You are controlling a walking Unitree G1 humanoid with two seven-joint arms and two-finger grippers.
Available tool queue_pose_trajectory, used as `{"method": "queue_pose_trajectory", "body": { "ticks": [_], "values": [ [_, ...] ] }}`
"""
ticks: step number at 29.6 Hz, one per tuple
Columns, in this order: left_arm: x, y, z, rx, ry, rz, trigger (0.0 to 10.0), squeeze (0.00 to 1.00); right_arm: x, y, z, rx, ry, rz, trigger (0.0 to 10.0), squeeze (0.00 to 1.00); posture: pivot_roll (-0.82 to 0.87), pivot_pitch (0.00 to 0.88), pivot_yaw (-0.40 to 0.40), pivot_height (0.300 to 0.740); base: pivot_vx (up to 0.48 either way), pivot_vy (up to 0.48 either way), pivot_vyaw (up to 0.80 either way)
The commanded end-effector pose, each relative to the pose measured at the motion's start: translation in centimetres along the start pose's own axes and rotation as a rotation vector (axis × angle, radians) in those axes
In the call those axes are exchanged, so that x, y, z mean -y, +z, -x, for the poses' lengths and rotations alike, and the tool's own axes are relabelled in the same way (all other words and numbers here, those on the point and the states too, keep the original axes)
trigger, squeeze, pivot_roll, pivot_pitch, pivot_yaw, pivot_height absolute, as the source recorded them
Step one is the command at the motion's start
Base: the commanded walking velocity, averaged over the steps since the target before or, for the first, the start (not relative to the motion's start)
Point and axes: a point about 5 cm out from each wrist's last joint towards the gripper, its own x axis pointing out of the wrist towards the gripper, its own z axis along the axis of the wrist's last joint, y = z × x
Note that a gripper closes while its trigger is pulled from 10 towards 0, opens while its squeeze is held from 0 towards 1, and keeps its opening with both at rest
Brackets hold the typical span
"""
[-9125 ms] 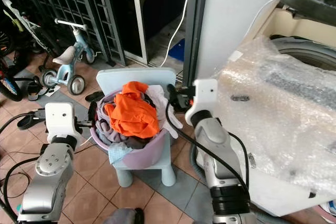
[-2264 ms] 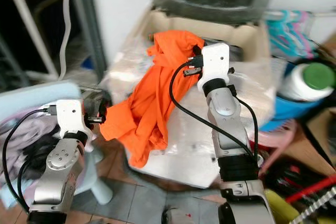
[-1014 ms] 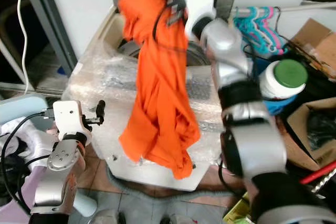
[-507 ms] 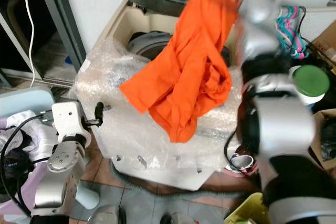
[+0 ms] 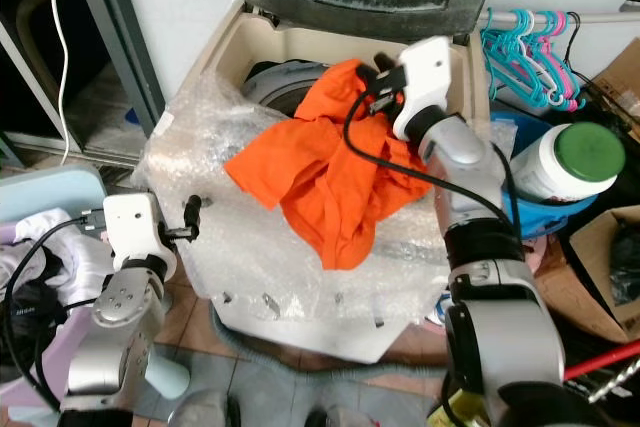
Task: Clothes washing
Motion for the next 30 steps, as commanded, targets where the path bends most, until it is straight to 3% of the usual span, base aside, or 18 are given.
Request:
{"method": "queue_pose_trajectory", "body": {
  "ticks": [1,2,4,8,10,16,17,18,19,20,21,30],
  "values": [
    [0.0,0.3,0.1,0.01,-0.006,0.002,10.0,0.0,0.0,0.2,0.9,-0.001,0.048,-0.066,10.0,1.0,0.0,0.0,-0.066,0.74,0.0,0.0,0.0],
    [0.0,0.3,0.1,0.01,-0.006,0.002,10.0,0.0,0.0,0.2,1.2,-0.005,0.066,-0.072,10.0,1.0,0.0,0.0,-0.066,0.74,0.0,0.0,0.0],
    [-0.1,0.3,0.1,0.009,-0.005,0.002,10.0,0.0,-0.6,0.4,2.3,-0.057,0.212,-0.078,10.0,1.0,0.0,0.0,-0.064,0.74,0.0,0.0,0.0],
    [-0.1,0.4,0.0,0.008,-0.014,0.0,10.0,0.0,-1.5,-0.7,4.6,-0.242,0.444,0.031,10.0,1.0,0.0,0.0,-0.061,0.74,0.0,0.0,0.0],
    [0.0,0.4,-0.1,0.01,-0.019,0.0,10.0,0.0,-1.4,-1.7,5.5,-0.34,0.498,0.103,10.0,1.0,0.0,0.0,-0.058,0.74,0.0,0.0,0.0],
    [0.1,0.5,-0.1,0.016,-0.024,-0.004,10.0,0.0,-2.1,-4.0,6.2,-0.497,0.55,0.286,10.0,1.0,0.01,0.0,-0.056,0.74,0.0,0.0,0.0],
    [0.1,0.5,-0.1,0.017,-0.024,-0.004,10.0,0.0,-2.5,-4.6,6.1,-0.51,0.558,0.34,1.3,1.0,0.01,0.0,-0.056,0.74,0.0,0.0,0.0],
    [0.1,0.6,0.0,0.018,-0.029,0.001,10.0,0.0,-2.9,-5.0,6.0,-0.508,0.571,0.361,0.0,0.84,0.01,0.0,-0.057,0.74,0.0,0.0,0.0],
    [0.1,0.6,0.0,0.018,-0.029,0.001,10.0,0.0,-2.9,-5.0,6.0,-0.508,0.571,0.361,0.0,0.84,0.01,0.0,-0.057,0.74,0.0,0.0,0.0],
    [0.1,0.6,0.0,0.019,-0.03,0.001,10.0,0.0,-3.1,-5.1,6.0,-0.507,0.576,0.361,0.0,0.52,0.02,0.0,-0.058,0.74,0.0,0.0,0.0],
    [0.1,0.6,0.0,0.019,-0.031,0.001,10.0,0.0,-3.3,-5.2,5.7,-0.506,0.57,0.383,0.0,0.0,0.02,0.0,-0.06,0.74,0.0,0.0,0.0],
    [0.0,0.6,0.0,0.021,-0.032,-0.014,10.0,0.0,-1.7,-5.2,4.4,-0.506,0.419,0.469,0.0,0.0,0.02,0.0,-0.06,0.74,0.0,0.0,0.0]
  ]
}}
